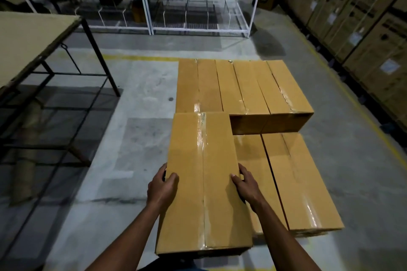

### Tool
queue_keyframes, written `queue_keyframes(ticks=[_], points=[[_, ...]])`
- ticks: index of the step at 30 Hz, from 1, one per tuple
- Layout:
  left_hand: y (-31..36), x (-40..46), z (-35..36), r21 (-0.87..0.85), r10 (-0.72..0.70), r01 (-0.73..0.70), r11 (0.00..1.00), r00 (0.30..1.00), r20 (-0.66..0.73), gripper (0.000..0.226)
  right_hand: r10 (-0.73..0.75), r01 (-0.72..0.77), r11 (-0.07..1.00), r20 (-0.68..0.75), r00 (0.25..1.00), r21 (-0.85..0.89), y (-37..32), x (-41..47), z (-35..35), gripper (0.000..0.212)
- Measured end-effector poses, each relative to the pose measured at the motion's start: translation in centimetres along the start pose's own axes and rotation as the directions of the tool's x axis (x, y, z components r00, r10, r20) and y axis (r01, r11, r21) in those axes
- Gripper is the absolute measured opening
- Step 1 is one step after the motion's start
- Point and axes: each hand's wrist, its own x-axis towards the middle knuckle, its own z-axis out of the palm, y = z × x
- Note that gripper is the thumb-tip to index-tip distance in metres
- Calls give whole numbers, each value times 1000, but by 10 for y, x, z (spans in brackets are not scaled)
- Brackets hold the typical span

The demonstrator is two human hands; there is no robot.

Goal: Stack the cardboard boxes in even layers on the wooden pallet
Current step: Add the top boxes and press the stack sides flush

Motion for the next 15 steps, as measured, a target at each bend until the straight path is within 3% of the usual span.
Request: queue_keyframes(ticks=[4,15], points=[[-8,15,-1,-5,-37,38,999,998,40,39,64,-64,998,11,998,-24,2,14,17,59],[-12,47,4,26,-113,111,994,984,138,59,126,-125,991,31,992,-38,6,44,24,58]])
